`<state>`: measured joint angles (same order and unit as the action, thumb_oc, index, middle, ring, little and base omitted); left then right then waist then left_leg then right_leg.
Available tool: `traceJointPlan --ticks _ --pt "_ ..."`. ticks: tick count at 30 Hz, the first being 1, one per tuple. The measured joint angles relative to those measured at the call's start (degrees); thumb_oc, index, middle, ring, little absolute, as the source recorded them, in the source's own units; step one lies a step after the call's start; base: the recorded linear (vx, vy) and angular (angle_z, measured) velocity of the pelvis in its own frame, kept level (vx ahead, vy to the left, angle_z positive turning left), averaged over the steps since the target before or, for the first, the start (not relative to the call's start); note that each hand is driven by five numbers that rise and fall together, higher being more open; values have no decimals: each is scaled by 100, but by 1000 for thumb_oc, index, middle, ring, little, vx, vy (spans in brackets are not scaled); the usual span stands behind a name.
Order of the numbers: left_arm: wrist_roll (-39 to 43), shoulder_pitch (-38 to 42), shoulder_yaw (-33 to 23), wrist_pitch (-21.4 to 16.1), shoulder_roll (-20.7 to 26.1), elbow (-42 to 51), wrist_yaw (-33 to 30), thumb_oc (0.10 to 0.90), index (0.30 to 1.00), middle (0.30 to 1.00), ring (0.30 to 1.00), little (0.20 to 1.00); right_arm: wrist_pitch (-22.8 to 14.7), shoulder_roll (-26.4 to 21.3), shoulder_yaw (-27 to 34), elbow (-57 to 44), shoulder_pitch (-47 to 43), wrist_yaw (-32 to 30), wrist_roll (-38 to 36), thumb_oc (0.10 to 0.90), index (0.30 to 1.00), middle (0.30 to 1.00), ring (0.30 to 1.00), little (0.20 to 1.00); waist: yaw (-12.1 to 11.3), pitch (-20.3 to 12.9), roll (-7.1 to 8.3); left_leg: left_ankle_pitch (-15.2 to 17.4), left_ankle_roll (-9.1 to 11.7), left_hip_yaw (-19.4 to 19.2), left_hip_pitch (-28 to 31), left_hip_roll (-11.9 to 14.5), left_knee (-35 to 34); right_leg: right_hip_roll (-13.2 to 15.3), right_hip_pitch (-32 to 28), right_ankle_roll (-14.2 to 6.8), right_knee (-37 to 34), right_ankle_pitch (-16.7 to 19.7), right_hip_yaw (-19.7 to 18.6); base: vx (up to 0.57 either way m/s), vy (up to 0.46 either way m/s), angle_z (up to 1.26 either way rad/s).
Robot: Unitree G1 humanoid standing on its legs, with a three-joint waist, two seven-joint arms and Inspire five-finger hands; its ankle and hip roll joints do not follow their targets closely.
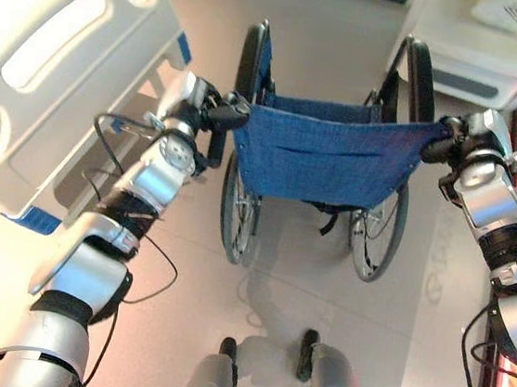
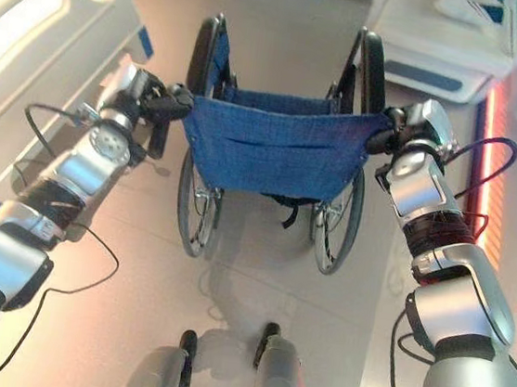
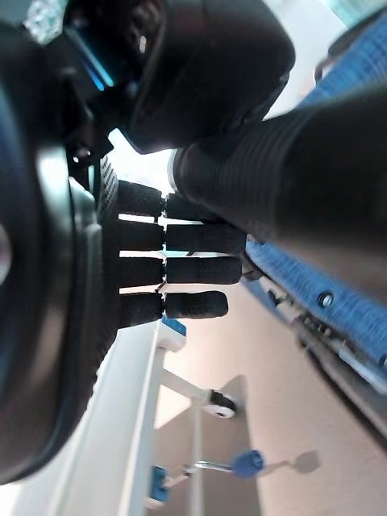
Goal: Push the wheelchair next to the bed
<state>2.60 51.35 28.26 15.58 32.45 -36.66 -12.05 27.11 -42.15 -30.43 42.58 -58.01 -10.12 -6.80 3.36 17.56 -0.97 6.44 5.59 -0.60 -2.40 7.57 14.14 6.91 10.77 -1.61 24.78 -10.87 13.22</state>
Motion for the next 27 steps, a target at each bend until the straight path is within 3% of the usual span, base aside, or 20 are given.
traceJointPlan --ticks 3,4,5,6,7,10,11,13,14,15,18,19,21,22,24,25,27 --pt "-12 -157 -10 -31 -75 26 -74 400 300 300 300 300 -18 59 -6 29 146 2 -18 400 300 300 300 300 -304 -19 48 -70 -78 -38 -415 160 1165 -237 -190 183 -70 -201 -40 441 -276 -5" --pt "-30 -304 11 -29 -57 65 -103 400 300 300 300 300 -25 140 -20 30 269 -48 -15 400 300 300 300 300 -453 -37 111 -53 -165 122 -717 95 1677 -323 -362 289 -192 -202 -102 509 -122 -21" --pt "-60 -515 10 -35 -15 95 -111 400 300 300 300 300 -31 250 -32 32 407 -89 -17 400 300 300 300 300 -576 -84 218 -48 -164 178 -787 -154 1586 -380 -558 307 -363 -127 -171 452 -73 -12" --pt "-73 -613 4 -46 8 147 -115 400 300 300 300 300 -58 277 -90 64 447 -152 -15 400 300 300 300 300 -587 -90 227 -37 -146 211 -845 -294 1461 -469 -697 295 -551 -107 -295 577 -50 -16" --pt "-82 -773 -25 -32 18 279 -147 400 300 300 300 300 -57 314 -135 70 507 -171 -34 400 300 300 300 300 -667 -90 273 -69 -190 111 -791 -552 860 -556 -920 345 -834 22 -373 474 7 -18" --pt "-73 -966 -35 -27 75 449 -165 400 300 300 300 300 -96 341 -152 59 618 -227 -26 400 300 300 300 300 -961 -94 105 -214 -127 -217 -1070 -997 -253 -922 -1435 442 -1528 146 -699 660 52 -37" --pt "-70 -1042 -55 -12 76 511 -137 400 300 300 300 300 -96 329 -155 54 636 -219 -27 400 300 300 300 300 -1082 -91 -53 -345 5 -268 -1104 -999 -765 -1123 -1646 469 -1690 167 -893 676 83 -66" --pt "-73 -1269 -224 19 81 704 -111 400 300 300 300 300 -97 320 -170 8 651 -142 -9 400 300 300 300 300 -1312 -99 -314 -403 63 -274 -1129 -944 -1307 -1342 -1858 584 -1750 131 -1068 657 158 -87" --pt "-78 -1422 -333 30 116 869 -105 400 300 300 300 300 -107 301 -170 -61 691 -79 29 400 300 300 300 300 -1463 -148 -420 -402 62 -273 -1281 -932 -1144 -1429 -1968 598 -1749 24 -1102 579 177 -89" --pt "-83 -1526 -420 43 135 979 -94 400 300 300 300 300 -116 305 -170 -88 707 -44 38 400 300 300 300 300 -1502 -169 -427 -393 46 -280 -1341 -881 -1046 -1431 -1975 658 -1692 -11 -1107 423 139 -68" --pt "-87 -1612 -517 14 317 1153 -39 400 300 300 300 300 -128 311 -168 -253 769 -9 76 400 300 300 300 300 -1574 -276 -352 -390 24 -289 -1335 -905 -468 -1371 -2183 551 -1588 -355 -1101 492 135 -21" --pt "-112 -1562 -536 12 329 1148 -34 400 300 300 300 300 -146 313 -152 -266 772 -9 118 400 300 300 300 300 -1520 -309 -271 -589 -213 -363 -1198 -973 -570 -1287 -2128 454 -1411 -524 -1049 492 131 12" --pt "-246 -1499 -630 20 322 1118 33 400 300 300 300 300 -221 345 -125 -257 777 -9 180 400 300 300 300 300 -1534 -317 -88 -675 -374 -542 -1154 -1101 -473 -1062 -2135 341 -1136 -831 -934 407 106 -8" --pt "-261 -1483 -645 28 373 1111 95 400 300 300 300 300 -246 380 -119 -249 776 -12 187 400 300 300 300 300 -1567 -338 1 -787 -557 -569 -1125 -1205 -352 -914 -2204 197 -1040 -956 -855 448 125 -29" --pt "-288 -1465 -673 28 415 1116 141 400 300 300 300 300 -278 406 -119 -244 772 -13 188 400 300 300 300 300 -1673 -359 27 -973 -868 -516 -1082 -1277 -192 -853 -2315 169 -975 -978 -620 299 99 -30" --pt "-304 -1446 -675 22 439 1135 156 400 300 300 300 300 -301 441 -119 -204 773 -15 189 400 300 300 300 300 -1722 -394 114 -947 -997 -484 -1091 -1317 -69 -809 -2359 137 -939 -978 -508 191 80 -28" --pt "-401 -1361 -675 -14 467 1135 154 400 300 300 300 300 -338 484 -108 -137 771 -20 191 400 300 300 300 300 -1796 -472 261 -890 -1487 -466 -1107 -1377 28 -734 -2352 105 -818 -960 -267 226 102 -8"
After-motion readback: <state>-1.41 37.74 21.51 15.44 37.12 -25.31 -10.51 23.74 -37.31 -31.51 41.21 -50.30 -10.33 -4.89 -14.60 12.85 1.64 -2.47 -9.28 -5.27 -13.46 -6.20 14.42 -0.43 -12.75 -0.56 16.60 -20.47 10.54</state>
